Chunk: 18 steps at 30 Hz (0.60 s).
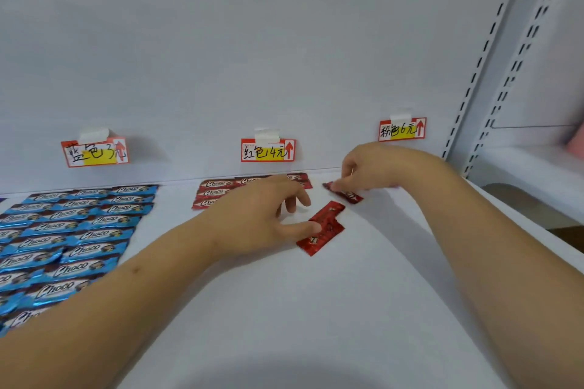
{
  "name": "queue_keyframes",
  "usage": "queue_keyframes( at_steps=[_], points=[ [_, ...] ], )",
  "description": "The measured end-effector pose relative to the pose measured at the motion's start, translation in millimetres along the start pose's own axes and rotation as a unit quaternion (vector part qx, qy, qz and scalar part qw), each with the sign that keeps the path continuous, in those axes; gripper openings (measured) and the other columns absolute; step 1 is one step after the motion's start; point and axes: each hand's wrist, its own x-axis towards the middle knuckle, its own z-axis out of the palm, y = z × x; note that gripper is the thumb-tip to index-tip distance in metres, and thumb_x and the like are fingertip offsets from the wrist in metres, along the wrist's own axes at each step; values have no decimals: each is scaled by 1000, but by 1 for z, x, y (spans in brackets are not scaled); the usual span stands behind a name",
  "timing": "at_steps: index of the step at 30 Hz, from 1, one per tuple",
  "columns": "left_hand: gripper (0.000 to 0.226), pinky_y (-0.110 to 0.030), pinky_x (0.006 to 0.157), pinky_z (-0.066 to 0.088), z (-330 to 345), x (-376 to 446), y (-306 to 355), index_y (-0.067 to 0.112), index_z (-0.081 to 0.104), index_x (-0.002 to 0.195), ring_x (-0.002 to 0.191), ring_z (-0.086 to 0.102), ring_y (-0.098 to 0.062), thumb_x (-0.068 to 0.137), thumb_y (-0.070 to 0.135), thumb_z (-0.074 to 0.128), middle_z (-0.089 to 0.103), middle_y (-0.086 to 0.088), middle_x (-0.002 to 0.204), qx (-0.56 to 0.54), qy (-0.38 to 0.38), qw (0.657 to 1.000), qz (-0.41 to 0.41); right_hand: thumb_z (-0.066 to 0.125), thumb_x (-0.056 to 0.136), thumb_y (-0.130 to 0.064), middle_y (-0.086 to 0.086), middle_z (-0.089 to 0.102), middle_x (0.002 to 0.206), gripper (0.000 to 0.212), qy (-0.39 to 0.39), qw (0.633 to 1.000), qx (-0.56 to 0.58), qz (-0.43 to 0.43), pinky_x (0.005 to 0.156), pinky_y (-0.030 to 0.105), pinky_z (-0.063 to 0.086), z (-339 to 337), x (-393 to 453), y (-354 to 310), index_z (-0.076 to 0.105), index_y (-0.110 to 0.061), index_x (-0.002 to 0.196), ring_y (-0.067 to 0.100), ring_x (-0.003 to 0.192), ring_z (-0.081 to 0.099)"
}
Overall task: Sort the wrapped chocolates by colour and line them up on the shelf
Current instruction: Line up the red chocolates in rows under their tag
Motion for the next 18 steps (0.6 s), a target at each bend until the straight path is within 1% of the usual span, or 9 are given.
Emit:
queue_keyframes(
  at_steps=[1, 3, 6, 7, 9, 11, 14, 16, 18],
  points=[
    [44, -18, 71, 42, 5, 1, 4, 43, 55, 112, 88, 51, 6, 78, 71, 58, 52, 23, 98, 8, -5, 1000, 4, 64, 85, -57, 0, 67, 88, 45, -23, 1000, -11, 13, 52, 25, 37, -1, -2, 0, 68, -15, 100, 13, 72, 56],
    [49, -16, 67, 37, 11, 2, 9, 44, 53, 112, 87, 48, 10, 75, 75, 59, 50, 23, 99, 10, -15, 1000, 6, 68, 81, -59, 3, 70, 90, 51, -43, 998, -30, 24, 54, 25, 41, -1, 0, -1, 70, -12, 100, 18, 76, 62],
    [39, -20, 66, 40, 15, 3, 10, 39, 58, 105, 82, 51, 2, 77, 65, 68, 54, 19, 94, -15, -17, 1000, 16, 75, 78, -51, 6, 73, 97, 46, -47, 999, -22, 16, 72, 31, 52, 1, 4, -1, 73, -9, 98, 23, 91, 69],
    [33, -22, 66, 43, 13, 2, 9, 37, 61, 104, 80, 54, -2, 79, 57, 71, 57, 17, 91, -38, -19, 999, 19, 76, 78, -48, 5, 73, 98, 43, -52, 999, -7, 12, 72, 31, 52, 1, 4, 0, 73, -10, 98, 23, 91, 68],
    [27, -25, 68, 50, 8, 1, 4, 35, 64, 103, 77, 58, -8, 80, 43, 76, 62, 15, 88, -85, -37, 996, 17, 77, 79, -41, 1, 70, 93, 34, -71, 997, 24, 5, 60, 26, 44, -1, 1, 1, 71, -14, 98, 18, 80, 62],
    [28, -20, 66, 50, 2, -1, 0, 34, 65, 104, 74, 59, -8, 79, 34, 79, 64, 12, 86, -128, -60, 990, 10, 78, 80, -32, -3, 66, 84, 22, -99, 992, 77, 2, 55, 21, 39, -4, 0, 2, 69, -18, 95, 12, 70, 54],
    [23, -15, 63, 46, -4, -2, -4, 31, 68, 99, 67, 55, -3, 80, 25, 79, 65, 10, 80, -166, -77, 983, -9, 76, 84, -24, 1, 65, 88, 24, -105, 981, 164, -9, 55, 19, 41, -5, 0, 2, 67, -22, 106, 13, 68, 52],
    [12, -14, 64, 45, -10, -3, -5, 28, 72, 92, 67, 56, -1, 83, 21, 77, 67, 11, 77, -168, -87, 982, -19, 66, 91, -16, 4, 60, 88, 25, -104, 967, 233, -16, 55, 19, 41, -5, -1, -2, 63, -24, 114, 13, 65, 48],
    [7, -15, 68, 48, -17, -3, -7, 26, 74, 87, 71, 60, 0, 86, 19, 74, 70, 10, 81, -171, -80, 982, -28, 54, 94, -8, 5, 54, 86, 27, -125, 945, 301, -24, 59, 22, 41, -2, -2, -8, 63, -21, 116, 14, 65, 44]
  ],
)
